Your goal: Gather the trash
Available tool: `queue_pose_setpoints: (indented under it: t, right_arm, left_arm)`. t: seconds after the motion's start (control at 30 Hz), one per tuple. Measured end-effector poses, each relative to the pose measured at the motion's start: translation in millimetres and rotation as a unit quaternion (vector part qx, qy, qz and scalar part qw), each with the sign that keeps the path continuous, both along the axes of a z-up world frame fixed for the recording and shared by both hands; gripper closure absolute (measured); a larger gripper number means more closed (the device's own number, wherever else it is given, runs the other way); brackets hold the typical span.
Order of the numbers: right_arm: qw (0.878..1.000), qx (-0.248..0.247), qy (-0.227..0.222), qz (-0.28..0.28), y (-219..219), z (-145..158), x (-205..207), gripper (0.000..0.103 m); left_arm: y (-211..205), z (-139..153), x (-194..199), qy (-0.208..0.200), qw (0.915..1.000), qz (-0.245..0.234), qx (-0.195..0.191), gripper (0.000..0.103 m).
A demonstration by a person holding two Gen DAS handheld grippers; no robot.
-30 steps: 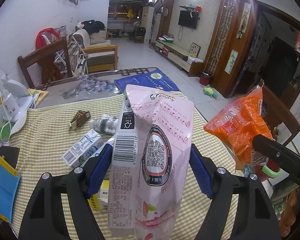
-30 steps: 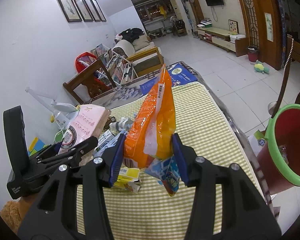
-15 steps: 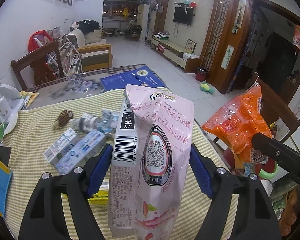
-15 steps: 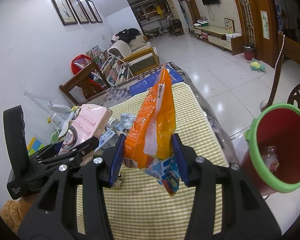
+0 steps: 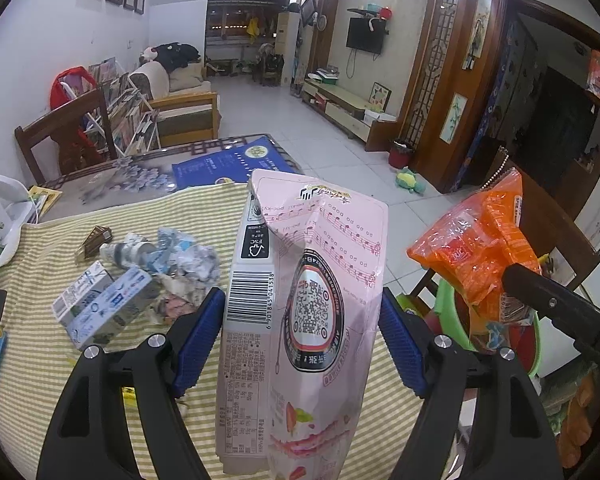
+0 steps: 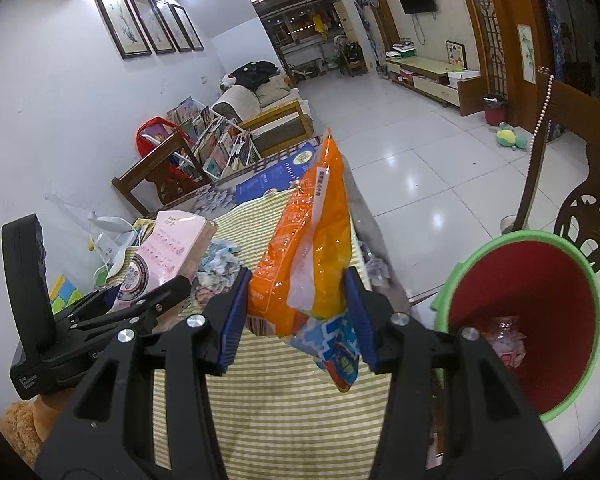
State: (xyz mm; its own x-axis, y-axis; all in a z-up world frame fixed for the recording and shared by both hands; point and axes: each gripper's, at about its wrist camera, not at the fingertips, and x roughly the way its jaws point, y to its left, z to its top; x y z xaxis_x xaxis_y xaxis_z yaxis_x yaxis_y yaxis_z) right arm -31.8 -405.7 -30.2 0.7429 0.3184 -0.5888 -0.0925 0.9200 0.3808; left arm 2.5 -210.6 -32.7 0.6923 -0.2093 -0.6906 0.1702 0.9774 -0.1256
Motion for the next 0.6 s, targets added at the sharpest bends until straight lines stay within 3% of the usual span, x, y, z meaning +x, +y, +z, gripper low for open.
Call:
queue_pose_setpoints:
  t: [0.3,0.6]
  right_arm:
    - [1.0,0.016,0.003,-0.022,-49.7,-8.3,-5.5,0.057]
    - [0.996,0.023,0.02,-0.08,-117.9,-22.7,-24.9,0.057]
  left_arm:
    - [-49.4,4.2,0.3,0.004,0.9999,-0.014,0.004,0.03]
    - [-118.4,-5.2,8.4,0.022,0.9969,-0.075,0.0,0.03]
